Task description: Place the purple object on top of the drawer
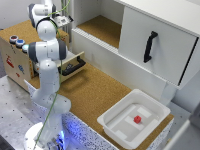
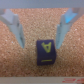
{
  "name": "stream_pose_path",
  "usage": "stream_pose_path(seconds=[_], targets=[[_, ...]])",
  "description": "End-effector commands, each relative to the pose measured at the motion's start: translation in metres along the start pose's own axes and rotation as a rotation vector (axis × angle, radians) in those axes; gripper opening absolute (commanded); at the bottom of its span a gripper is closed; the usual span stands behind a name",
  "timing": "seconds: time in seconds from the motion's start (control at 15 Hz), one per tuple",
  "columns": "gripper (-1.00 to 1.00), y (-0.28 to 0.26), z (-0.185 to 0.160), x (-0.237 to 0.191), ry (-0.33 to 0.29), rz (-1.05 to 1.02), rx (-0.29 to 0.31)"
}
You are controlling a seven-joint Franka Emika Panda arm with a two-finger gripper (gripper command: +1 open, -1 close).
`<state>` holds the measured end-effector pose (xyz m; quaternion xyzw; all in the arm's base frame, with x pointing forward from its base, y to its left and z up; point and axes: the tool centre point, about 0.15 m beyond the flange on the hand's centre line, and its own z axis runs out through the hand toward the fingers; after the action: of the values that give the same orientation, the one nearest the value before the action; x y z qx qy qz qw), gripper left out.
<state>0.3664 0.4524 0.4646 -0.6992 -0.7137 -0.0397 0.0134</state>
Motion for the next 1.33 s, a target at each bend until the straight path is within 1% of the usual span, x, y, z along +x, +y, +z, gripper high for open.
stream_pose_path(seconds=[0.0, 0.13, 0.27, 0.4, 0.47, 0.53, 0.67, 0.87, 1.0, 1.07, 1.13, 1.2, 1.27], targets=[[1.0, -0.008, -0.026, -0.005, 0.014, -0.023, 0.047], [1.0, -0.018, -0.036, -0.009, 0.044, -0.005, 0.038], [1.0, -0.033, -0.04, -0.019, 0.06, 0.024, 0.034], [1.0, -0.048, -0.04, -0.031, 0.083, 0.074, 0.044], [1.0, -0.055, -0.037, -0.038, 0.114, 0.111, 0.046], [1.0, -0.064, -0.031, -0.044, 0.117, 0.135, 0.051], [1.0, -0.079, -0.03, -0.058, 0.151, 0.191, 0.058], [1.0, -0.097, -0.028, -0.078, 0.17, 0.283, 0.046], [1.0, -0.115, -0.017, -0.086, 0.121, 0.319, -0.021], [1.0, -0.124, -0.013, -0.091, 0.099, 0.333, -0.076], [1.0, -0.132, -0.012, -0.095, 0.062, 0.318, -0.131], [1.0, -0.138, -0.011, -0.098, 0.047, 0.295, -0.154], [1.0, -0.141, -0.008, -0.101, 0.031, 0.274, -0.153]])
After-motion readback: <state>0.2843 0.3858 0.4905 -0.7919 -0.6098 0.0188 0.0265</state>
